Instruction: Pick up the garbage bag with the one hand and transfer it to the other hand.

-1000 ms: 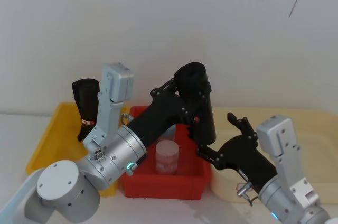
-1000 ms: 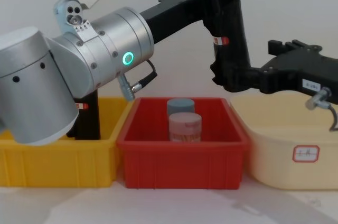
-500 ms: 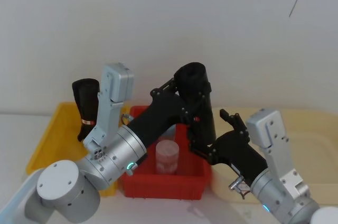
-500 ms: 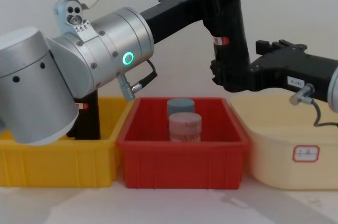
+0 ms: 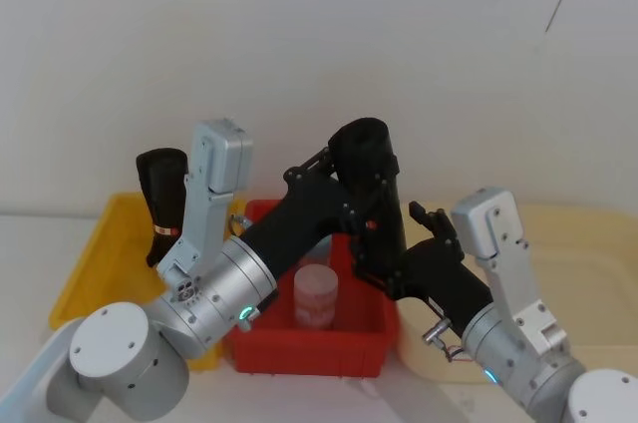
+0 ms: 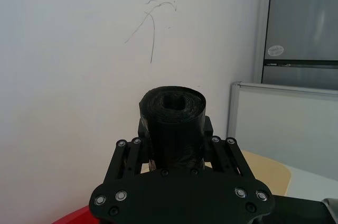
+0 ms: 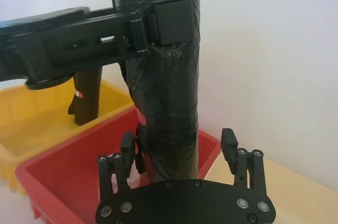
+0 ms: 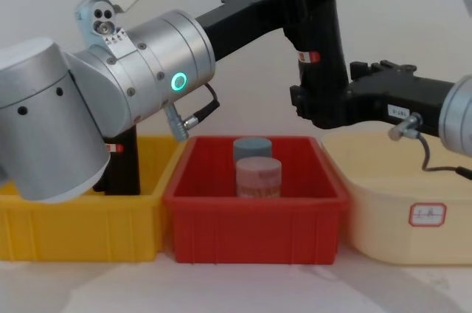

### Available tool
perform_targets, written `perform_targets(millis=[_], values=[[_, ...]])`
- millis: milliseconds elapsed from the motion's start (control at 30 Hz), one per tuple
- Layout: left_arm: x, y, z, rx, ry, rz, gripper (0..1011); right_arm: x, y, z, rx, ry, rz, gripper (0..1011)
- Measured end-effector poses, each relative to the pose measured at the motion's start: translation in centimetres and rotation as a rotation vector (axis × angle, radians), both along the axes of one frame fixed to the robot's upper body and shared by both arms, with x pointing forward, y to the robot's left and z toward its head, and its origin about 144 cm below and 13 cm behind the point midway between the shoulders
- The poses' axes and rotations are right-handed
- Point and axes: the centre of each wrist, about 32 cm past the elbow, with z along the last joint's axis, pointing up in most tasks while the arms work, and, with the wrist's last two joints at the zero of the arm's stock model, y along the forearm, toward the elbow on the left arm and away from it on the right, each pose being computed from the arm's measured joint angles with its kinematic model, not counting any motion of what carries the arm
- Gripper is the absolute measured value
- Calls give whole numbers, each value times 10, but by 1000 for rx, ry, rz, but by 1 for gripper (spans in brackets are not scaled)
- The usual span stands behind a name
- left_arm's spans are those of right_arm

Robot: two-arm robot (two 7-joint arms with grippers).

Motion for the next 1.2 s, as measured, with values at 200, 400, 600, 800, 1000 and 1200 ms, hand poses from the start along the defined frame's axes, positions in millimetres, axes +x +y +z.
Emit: perform_targets(millis=[200,400,600,800,1000,1200], values=[[0,0,0,0,0,0,523,3,2,1,2,10,-10,872],[0,0,0,0,0,0,523,5,4,2,2,18,-24,738],[0,0,0,0,0,0,523,5,5,3,-4,23,-37,517],[0,0,0,0,0,0,523,5,7,4,-18,27,-53,478],[0,0,0,0,0,0,523,4,8,5,-33,29,-69,478],[0,0,0,-1,0,0,640,4,8,5,-44,34,-82,477]])
